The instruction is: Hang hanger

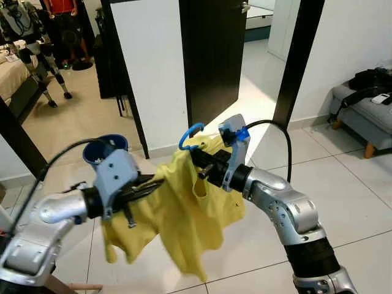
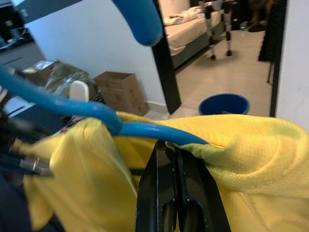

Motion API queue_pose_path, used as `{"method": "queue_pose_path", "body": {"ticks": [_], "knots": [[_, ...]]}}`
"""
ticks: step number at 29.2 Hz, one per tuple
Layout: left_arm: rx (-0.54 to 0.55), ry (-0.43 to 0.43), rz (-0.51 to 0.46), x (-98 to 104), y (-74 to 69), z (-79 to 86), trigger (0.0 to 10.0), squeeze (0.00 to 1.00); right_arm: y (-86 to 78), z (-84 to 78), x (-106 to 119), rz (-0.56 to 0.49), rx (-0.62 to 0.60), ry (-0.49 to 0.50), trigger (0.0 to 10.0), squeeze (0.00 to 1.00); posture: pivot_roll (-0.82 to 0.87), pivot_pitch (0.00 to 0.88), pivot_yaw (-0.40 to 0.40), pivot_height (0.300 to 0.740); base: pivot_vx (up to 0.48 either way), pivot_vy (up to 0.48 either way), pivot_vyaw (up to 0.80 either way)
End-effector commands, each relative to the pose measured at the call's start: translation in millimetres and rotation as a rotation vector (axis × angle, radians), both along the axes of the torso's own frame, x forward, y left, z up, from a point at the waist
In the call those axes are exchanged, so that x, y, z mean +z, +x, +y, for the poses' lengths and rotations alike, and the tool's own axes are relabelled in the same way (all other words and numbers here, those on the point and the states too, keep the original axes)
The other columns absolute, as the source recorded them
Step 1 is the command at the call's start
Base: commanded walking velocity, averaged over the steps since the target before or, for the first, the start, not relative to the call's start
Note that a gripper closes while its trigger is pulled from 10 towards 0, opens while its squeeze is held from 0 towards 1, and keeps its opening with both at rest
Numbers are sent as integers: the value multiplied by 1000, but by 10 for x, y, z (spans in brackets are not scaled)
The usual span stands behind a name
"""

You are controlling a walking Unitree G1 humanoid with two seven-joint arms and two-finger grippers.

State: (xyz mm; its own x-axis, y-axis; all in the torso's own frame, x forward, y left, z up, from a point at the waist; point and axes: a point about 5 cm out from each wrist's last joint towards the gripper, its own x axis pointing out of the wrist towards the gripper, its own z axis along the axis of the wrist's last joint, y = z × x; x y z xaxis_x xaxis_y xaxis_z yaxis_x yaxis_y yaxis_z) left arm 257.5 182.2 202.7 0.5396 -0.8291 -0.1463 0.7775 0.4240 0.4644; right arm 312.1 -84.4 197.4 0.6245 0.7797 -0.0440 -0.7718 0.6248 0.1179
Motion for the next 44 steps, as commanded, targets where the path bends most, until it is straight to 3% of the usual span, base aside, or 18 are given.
{"method": "queue_pose_path", "body": {"ticks": [1,3,7,9,14,17,24,29,38,44], "knots": [[-60,51,33,-33,-60,56,10000,0,65,-208,85,-36,-106,-8,0,0,-78,0,50,740,0,0,0],[-69,104,55,-24,-76,176,10000,0,71,-314,103,-44,-123,-27,0,0,-82,0,48,740,0,0,0],[-112,150,92,-44,-124,205,10000,0,91,-461,143,-59,-145,-59,0,0,-85,0,47,740,0,0,0],[-186,179,143,-81,-215,188,10000,0,123,-621,200,-80,-168,-102,0,0,-85,0,49,740,0,0,0],[-234,201,184,-105,-276,200,10000,0,159,-718,260,-103,-186,-133,0,0,-85,0,50,740,0,0,0],[-239,198,187,-96,-276,213,10000,0,166,-725,275,-107,-185,-137,0,0,-83,0,51,740,0,0,0],[-183,160,123,-38,-166,196,10000,0,116,-565,257,-102,-107,-135,0,0,-83,0,51,740,0,0,0],[-8,113,70,-50,22,222,10000,0,53,-455,241,-89,-52,-121,0,0,-86,0,56,740,0,0,0],[-35,54,64,-33,18,200,10000,0,26,-380,256,-83,-21,-94,0,0,-90,0,52,740,0,0,0],[57,80,66,-66,96,283,10000,0,6,-359,291,-85,-10,-75,0,0,-93,0,56,740,0,0,0]]}}
